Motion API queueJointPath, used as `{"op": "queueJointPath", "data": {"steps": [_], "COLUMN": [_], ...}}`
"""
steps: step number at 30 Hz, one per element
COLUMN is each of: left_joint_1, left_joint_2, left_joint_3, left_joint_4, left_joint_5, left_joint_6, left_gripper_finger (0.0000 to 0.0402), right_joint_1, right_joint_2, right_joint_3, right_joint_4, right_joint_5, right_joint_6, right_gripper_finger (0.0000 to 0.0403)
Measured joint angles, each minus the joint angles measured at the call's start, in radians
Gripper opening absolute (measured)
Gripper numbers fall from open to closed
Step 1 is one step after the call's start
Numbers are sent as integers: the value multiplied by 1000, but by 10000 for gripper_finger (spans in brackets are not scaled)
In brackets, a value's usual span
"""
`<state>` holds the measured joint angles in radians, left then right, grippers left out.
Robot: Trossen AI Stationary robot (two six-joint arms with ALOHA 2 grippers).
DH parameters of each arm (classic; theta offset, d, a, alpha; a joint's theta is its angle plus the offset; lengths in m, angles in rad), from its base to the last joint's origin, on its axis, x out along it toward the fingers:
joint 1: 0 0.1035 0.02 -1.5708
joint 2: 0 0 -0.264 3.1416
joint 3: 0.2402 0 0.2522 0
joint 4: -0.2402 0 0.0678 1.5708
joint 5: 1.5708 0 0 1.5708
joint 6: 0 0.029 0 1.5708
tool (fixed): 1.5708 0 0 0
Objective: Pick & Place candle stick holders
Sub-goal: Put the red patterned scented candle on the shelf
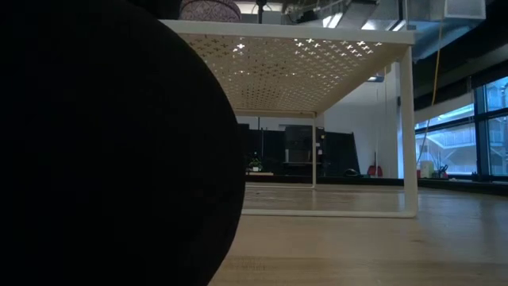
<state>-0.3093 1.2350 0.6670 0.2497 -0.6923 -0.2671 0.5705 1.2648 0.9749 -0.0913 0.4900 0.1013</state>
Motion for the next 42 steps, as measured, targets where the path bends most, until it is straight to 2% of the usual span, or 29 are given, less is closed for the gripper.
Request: {"op": "queueJointPath", "data": {"steps": [4,7,12,16,21,25,31,42], "left_joint_1": [109,159,247,280,283,292,341,358], "left_joint_2": [0,0,2,7,7,6,6,6], "left_joint_3": [-7,-34,-84,-102,-104,-104,-82,-61], "left_joint_4": [-48,-14,44,77,137,135,129,78], "left_joint_5": [95,163,334,361,448,484,592,601], "left_joint_6": [-35,-34,-27,-17,16,40,79,80], "left_gripper_finger": [2,2,1,2,2,2,2,2], "right_joint_1": [0,0,0,0,0,0,0,0], "right_joint_2": [0,0,0,0,0,0,0,0], "right_joint_3": [0,0,0,0,0,0,0,0], "right_joint_4": [-2,-7,-10,-4,2,2,3,2], "right_joint_5": [0,0,-1,-2,-3,-3,-3,-3], "right_joint_6": [-8,-9,-11,-11,-11,-11,-11,-11], "right_gripper_finger": [0,0,0,0,0,0,0,0]}}
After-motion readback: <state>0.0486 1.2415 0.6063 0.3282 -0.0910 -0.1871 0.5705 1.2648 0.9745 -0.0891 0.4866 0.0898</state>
